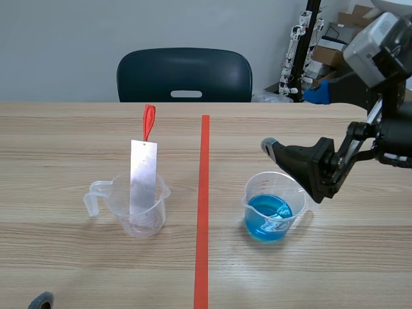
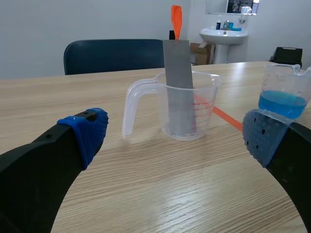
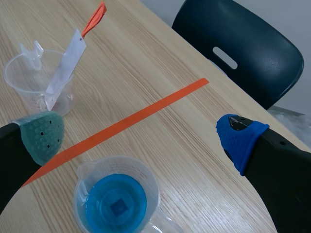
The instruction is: Do the redox reaction experiment. lift the metal plate out of the left beaker
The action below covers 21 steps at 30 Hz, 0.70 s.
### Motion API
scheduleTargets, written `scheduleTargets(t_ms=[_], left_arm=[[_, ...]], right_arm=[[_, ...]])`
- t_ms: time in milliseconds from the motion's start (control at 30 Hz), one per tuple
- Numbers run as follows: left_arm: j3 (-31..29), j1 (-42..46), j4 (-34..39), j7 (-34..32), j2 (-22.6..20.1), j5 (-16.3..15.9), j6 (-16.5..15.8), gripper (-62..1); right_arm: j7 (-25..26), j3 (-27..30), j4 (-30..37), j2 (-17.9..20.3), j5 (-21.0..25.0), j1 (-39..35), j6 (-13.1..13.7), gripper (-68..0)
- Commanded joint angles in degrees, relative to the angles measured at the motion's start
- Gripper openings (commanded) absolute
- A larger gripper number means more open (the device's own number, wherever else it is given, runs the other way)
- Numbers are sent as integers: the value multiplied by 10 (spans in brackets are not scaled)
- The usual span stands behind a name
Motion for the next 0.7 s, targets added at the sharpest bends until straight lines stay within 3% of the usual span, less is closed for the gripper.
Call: scheduleTargets(t_ms=[0,367,500,667], left_arm=[[0,0,3,-8,-3,-3,-1,-27],[0,-2,3,-12,-3,-3,-1,-27],[0,-2,3,-12,-3,-3,-1,-27],[0,-2,3,-12,-3,-3,-1,-27]], right_arm=[[0,-5,11,9,2,27,-3,4],[-37,-158,11,6,2,148,-3,4],[-58,-206,11,-14,2,195,-3,4],[-122,-263,10,-59,5,239,-3,4]])
